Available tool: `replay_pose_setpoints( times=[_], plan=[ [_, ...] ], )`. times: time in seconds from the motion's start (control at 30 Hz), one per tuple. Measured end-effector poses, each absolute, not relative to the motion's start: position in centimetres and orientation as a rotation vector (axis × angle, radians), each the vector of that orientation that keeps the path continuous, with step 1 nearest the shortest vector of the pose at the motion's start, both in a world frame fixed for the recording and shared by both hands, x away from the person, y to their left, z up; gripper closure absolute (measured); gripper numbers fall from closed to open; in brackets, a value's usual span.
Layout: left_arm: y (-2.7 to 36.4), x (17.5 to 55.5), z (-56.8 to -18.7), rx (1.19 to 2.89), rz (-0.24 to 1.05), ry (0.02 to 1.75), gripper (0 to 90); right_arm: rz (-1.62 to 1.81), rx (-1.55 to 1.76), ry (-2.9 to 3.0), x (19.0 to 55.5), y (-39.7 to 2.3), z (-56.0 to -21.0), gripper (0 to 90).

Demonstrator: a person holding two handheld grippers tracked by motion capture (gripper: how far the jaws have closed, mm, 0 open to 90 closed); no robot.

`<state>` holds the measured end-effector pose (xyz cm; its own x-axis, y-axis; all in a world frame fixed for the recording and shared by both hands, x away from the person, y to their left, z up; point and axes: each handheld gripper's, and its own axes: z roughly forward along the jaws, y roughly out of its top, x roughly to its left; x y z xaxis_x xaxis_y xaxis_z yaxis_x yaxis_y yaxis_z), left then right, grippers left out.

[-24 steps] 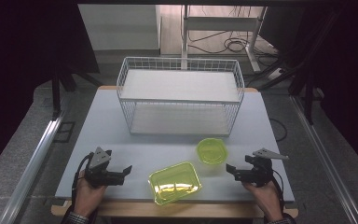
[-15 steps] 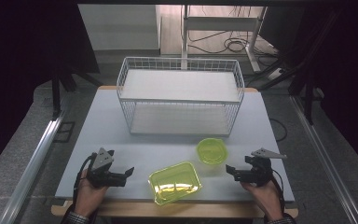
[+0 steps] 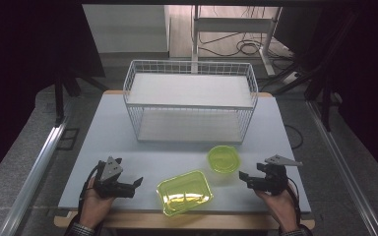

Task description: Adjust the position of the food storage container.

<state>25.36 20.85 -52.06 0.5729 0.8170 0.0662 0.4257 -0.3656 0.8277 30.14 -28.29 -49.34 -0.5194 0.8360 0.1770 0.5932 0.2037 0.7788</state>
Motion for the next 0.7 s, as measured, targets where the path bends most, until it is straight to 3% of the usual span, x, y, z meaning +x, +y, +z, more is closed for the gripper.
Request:
replay_pose_setpoints(
  times=[0.63, 0.7],
  plan=[
    [21.1, 25.4, -52.1, 1.976, 0.626, 1.004, 0.6, 1.199, 1.183, 2.315, 30.9, -25.6, -46.5, 63.1],
    [21.1, 25.4, -52.1, 1.977, 0.625, 1.004, 0.6, 1.2, 1.17, 2.33, 31.0, -25.4, -46.5, 64.7]
  ],
)
